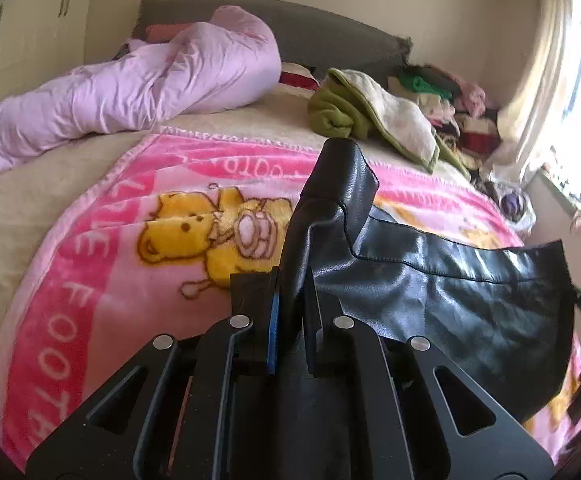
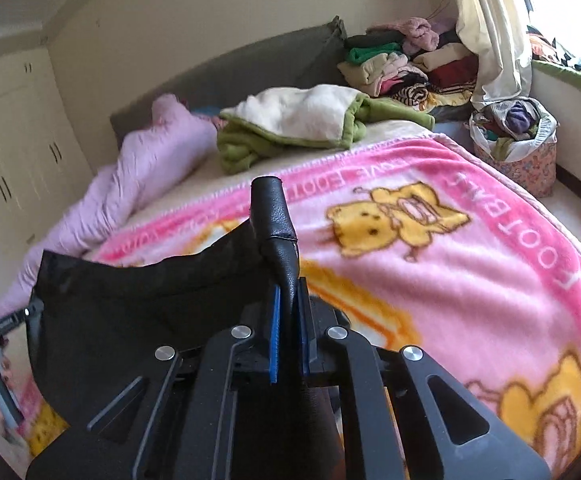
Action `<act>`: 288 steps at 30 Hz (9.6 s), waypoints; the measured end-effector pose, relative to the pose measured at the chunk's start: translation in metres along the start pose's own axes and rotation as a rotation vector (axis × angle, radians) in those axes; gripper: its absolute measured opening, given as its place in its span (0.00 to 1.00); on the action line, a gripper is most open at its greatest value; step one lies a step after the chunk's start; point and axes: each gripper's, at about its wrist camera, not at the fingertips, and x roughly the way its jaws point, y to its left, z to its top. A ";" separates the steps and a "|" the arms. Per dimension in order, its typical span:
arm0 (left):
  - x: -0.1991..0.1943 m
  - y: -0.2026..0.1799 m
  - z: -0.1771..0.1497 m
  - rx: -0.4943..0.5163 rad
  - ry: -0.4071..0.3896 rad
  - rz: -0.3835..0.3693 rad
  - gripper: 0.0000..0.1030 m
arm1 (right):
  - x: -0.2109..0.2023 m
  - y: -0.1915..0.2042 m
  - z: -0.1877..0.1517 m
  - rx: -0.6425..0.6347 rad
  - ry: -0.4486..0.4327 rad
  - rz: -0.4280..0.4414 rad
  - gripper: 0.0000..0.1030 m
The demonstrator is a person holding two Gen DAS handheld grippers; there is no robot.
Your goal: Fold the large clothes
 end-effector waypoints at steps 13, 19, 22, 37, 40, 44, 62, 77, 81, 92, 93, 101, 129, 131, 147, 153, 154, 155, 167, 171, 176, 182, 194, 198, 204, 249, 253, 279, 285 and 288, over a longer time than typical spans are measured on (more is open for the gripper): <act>0.054 0.014 -0.007 -0.048 0.080 0.052 0.06 | 0.058 -0.022 -0.015 0.099 0.103 -0.057 0.06; 0.076 0.026 -0.022 -0.053 0.120 0.099 0.11 | 0.078 -0.021 -0.024 0.078 0.159 -0.109 0.10; 0.081 0.025 -0.028 -0.028 0.126 0.119 0.14 | 0.082 -0.022 -0.029 0.064 0.174 -0.135 0.14; 0.035 0.032 -0.022 -0.054 0.090 0.096 0.62 | 0.040 -0.036 -0.045 0.109 0.184 -0.073 0.55; 0.024 0.036 -0.024 -0.088 0.097 0.064 0.80 | 0.022 -0.041 -0.053 0.147 0.186 -0.019 0.64; 0.009 0.037 -0.027 -0.108 0.100 0.027 0.91 | 0.001 -0.043 -0.063 0.179 0.195 0.045 0.69; -0.001 0.041 -0.081 -0.120 0.232 0.031 0.91 | -0.037 -0.032 -0.094 0.118 0.224 0.073 0.80; 0.009 0.031 -0.103 -0.105 0.275 -0.059 0.41 | -0.022 -0.034 -0.117 0.167 0.254 0.111 0.23; -0.008 0.016 -0.108 -0.018 0.266 -0.035 0.34 | -0.037 -0.030 -0.113 0.115 0.247 0.098 0.21; -0.033 0.000 -0.126 0.039 0.296 -0.065 0.33 | -0.075 -0.050 -0.127 0.149 0.260 0.098 0.20; -0.037 -0.001 -0.129 0.044 0.301 -0.069 0.33 | -0.080 -0.051 -0.129 0.149 0.262 0.098 0.20; -0.054 -0.008 -0.137 0.099 0.296 -0.041 0.33 | -0.098 -0.043 -0.136 0.089 0.245 0.039 0.27; -0.119 -0.048 -0.130 0.208 0.154 0.030 0.79 | -0.166 -0.005 -0.138 0.026 0.117 0.033 0.91; -0.122 -0.055 -0.130 0.219 0.150 0.028 0.86 | -0.173 -0.002 -0.137 0.030 0.093 0.038 0.93; -0.153 -0.092 -0.132 0.248 0.109 -0.037 0.91 | -0.199 0.038 -0.142 -0.043 0.062 0.083 0.96; -0.163 -0.087 -0.130 0.256 0.089 -0.021 0.91 | -0.193 0.062 -0.142 -0.076 0.074 0.122 0.96; -0.164 -0.085 -0.130 0.258 0.088 -0.017 0.91 | -0.192 0.065 -0.141 -0.083 0.069 0.119 0.96; -0.166 -0.084 -0.129 0.261 0.083 -0.011 0.91 | -0.191 0.069 -0.141 -0.093 0.063 0.119 0.96; -0.176 -0.046 -0.120 0.216 0.063 0.042 0.91 | -0.171 0.120 -0.136 -0.163 0.076 0.167 0.96; -0.180 -0.029 -0.115 0.197 0.049 0.064 0.91 | -0.164 0.139 -0.135 -0.198 0.077 0.184 0.96; -0.184 -0.010 -0.110 0.173 0.041 0.088 0.91 | -0.153 0.165 -0.135 -0.218 0.086 0.222 0.96; -0.186 0.012 -0.104 0.145 0.031 0.121 0.91 | -0.141 0.195 -0.136 -0.267 0.101 0.254 0.96; -0.175 0.039 -0.085 0.121 0.029 0.194 0.91 | -0.111 0.253 -0.149 -0.369 0.142 0.323 0.96; -0.161 0.045 -0.077 0.122 0.046 0.210 0.91 | -0.099 0.269 -0.160 -0.432 0.143 0.311 0.96; -0.131 0.043 -0.066 0.130 0.079 0.215 0.91 | -0.077 0.279 -0.182 -0.508 0.153 0.268 0.96; 0.012 -0.005 -0.052 0.055 0.349 -0.024 0.91 | -0.028 0.311 -0.246 -0.998 -0.109 -0.051 0.24; 0.007 -0.015 -0.055 0.033 0.371 -0.078 0.91 | -0.047 0.300 -0.230 -0.925 -0.136 -0.014 0.22; -0.083 -0.193 -0.020 0.122 0.091 -0.212 0.85 | -0.157 0.184 -0.155 -0.557 -0.310 0.014 0.17; -0.083 -0.217 -0.020 0.073 0.040 -0.230 0.87 | -0.161 0.165 -0.152 -0.517 -0.306 0.016 0.16; -0.081 -0.227 -0.020 0.054 0.028 -0.243 0.90 | -0.162 0.156 -0.149 -0.482 -0.299 0.027 0.16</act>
